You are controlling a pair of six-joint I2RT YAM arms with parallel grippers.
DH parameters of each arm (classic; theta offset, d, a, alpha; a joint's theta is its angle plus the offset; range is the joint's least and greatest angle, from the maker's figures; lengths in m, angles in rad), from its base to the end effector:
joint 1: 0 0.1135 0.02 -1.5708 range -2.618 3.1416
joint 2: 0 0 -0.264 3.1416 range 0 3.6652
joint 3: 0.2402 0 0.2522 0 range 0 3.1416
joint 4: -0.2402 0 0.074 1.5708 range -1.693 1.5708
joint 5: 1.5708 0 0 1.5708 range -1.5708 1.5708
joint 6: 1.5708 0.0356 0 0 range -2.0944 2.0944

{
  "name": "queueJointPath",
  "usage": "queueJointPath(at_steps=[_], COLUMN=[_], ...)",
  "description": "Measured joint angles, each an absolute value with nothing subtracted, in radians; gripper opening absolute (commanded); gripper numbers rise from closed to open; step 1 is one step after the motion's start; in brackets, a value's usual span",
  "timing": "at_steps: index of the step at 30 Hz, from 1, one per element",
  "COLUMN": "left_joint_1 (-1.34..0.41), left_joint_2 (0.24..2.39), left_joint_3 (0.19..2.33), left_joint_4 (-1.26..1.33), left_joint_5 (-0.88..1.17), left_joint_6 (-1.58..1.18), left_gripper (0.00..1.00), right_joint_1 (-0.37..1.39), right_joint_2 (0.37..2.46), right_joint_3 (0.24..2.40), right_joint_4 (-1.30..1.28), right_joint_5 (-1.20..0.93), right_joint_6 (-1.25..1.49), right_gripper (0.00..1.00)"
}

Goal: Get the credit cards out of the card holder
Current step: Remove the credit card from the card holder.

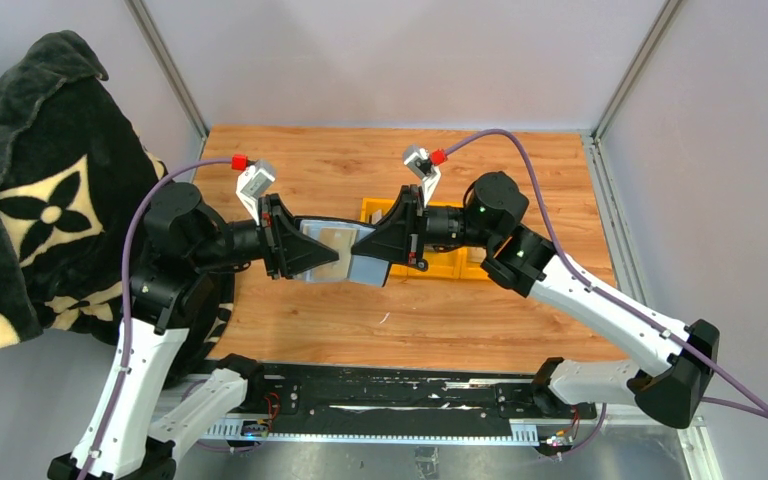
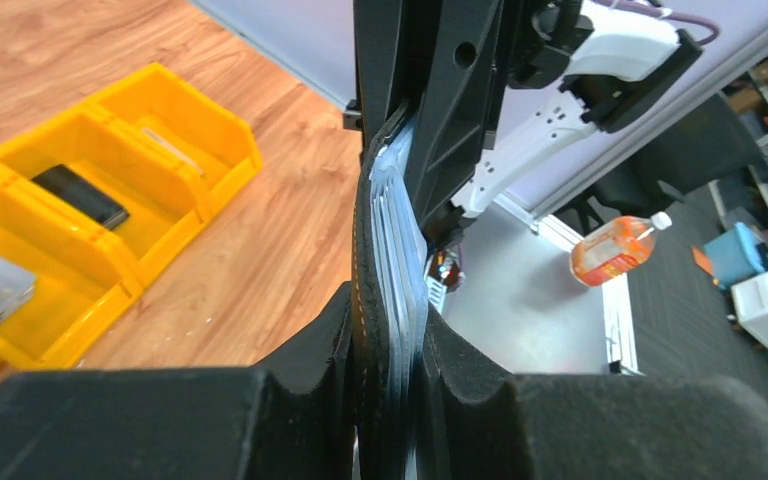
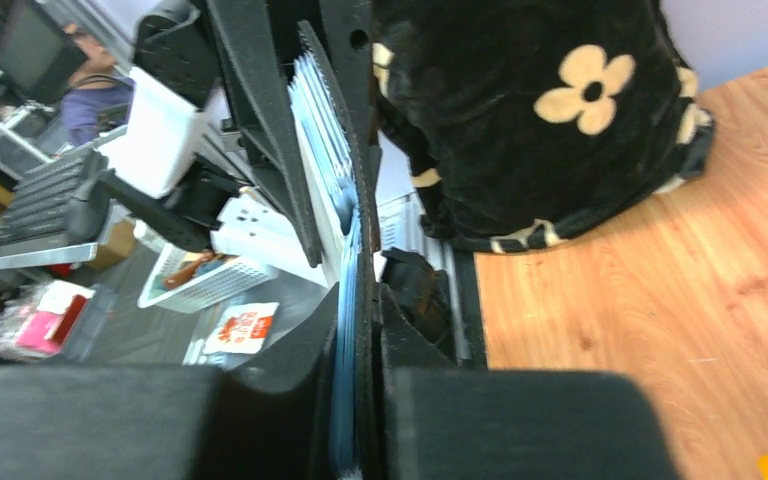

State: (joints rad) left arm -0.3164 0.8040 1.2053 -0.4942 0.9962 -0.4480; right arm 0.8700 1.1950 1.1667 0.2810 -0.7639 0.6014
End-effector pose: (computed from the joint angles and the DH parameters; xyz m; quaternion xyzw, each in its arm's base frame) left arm 0.1160 -0.0694 0.4459 0.2784 0.6691 -0.5483 0.4173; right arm 0.1528 0.2194 0.4370 -0.3681 0.5237 0.6615 0.3907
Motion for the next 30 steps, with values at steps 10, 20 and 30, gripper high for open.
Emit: queueJointPath(at_steps=[10,20,30], left_joint_1=[-0.316,-0.316,-0.316], left_joint_2=[0.793,0.761,0.757], left_joint_3=[1.206,1.206,1.206], left_joint_4=[-0.54,-0.525,-0.511], left_joint_5=[0.971,1.052,1.053], left_joint_6=[-0.39,-0.393,-0.401], left_gripper=[0.43,0.44,0.29], right_joint_1=[0.905,0.905,0.905], right_joint_2=[1.17,1.136,1.13], right_joint_3=[1.169,1.161,1.152], right_joint_4=[0.164,0.156,0.155], right_joint_5=[-0.564,-0.548,-0.553], right_joint_6=[0.534,0.533,0.531], right_gripper=[0.0,0.0,0.0])
